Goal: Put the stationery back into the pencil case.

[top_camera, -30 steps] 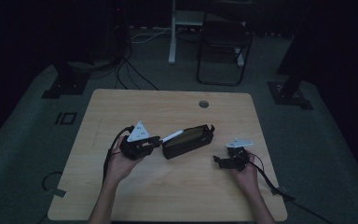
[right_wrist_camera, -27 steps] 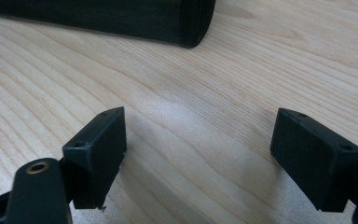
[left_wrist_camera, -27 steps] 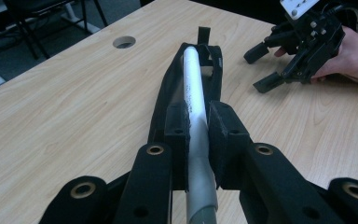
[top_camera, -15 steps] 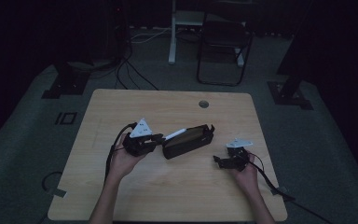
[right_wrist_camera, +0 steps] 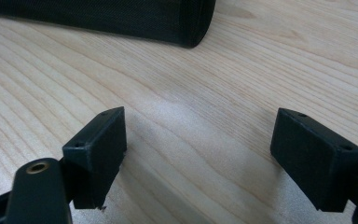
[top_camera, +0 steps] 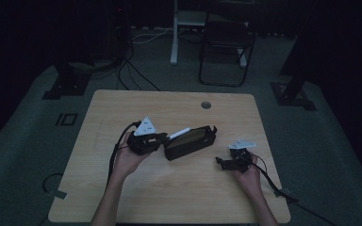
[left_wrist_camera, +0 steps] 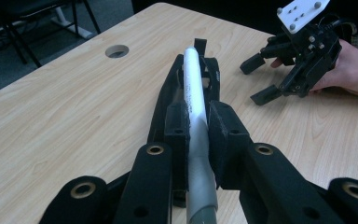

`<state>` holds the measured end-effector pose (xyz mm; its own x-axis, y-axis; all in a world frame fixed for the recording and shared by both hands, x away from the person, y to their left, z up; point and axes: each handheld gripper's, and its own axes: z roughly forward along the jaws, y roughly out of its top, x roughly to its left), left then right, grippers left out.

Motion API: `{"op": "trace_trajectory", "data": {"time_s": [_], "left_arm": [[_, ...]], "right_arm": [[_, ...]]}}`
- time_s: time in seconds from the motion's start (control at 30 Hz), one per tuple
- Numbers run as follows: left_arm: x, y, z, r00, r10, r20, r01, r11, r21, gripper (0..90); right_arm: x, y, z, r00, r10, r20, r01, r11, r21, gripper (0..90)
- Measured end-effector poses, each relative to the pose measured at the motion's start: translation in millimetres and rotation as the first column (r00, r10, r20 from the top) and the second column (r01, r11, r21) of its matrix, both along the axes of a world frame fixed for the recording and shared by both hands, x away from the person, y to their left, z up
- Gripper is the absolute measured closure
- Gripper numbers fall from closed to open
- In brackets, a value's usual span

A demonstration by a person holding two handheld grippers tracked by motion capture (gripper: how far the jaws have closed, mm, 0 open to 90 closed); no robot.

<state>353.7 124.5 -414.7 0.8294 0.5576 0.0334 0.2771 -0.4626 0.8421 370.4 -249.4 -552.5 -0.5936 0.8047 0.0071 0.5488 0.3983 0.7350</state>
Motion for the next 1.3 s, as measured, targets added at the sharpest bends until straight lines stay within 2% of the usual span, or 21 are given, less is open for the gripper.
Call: {"op": "trace_trajectory", "data": {"time_s": [0.43,0.93,1.3], "left_arm": [[6.7,-0.7,-1.2,0.9999,-0.009,-0.005,0.009,0.9997,-0.023,78.9],[16.1,-10.1,2.6,0.9998,-0.021,-0.002,0.021,0.9996,-0.019,78.9],[23.4,-14.8,-0.6,0.9997,-0.023,-0.001,0.023,0.9996,-0.015,78.9]], "right_arm": [[0.0,0.0,0.0,1.0,0.0,0.0,0.0,1.0,0.0,18.2],[0.0,0.0,0.1,1.0,0.0,-0.001,0.0,1.0,0.0,18.2],[0.0,0.0,0.1,1.0,0.0,-0.001,0.0,1.0,0.001,18.2]]}}
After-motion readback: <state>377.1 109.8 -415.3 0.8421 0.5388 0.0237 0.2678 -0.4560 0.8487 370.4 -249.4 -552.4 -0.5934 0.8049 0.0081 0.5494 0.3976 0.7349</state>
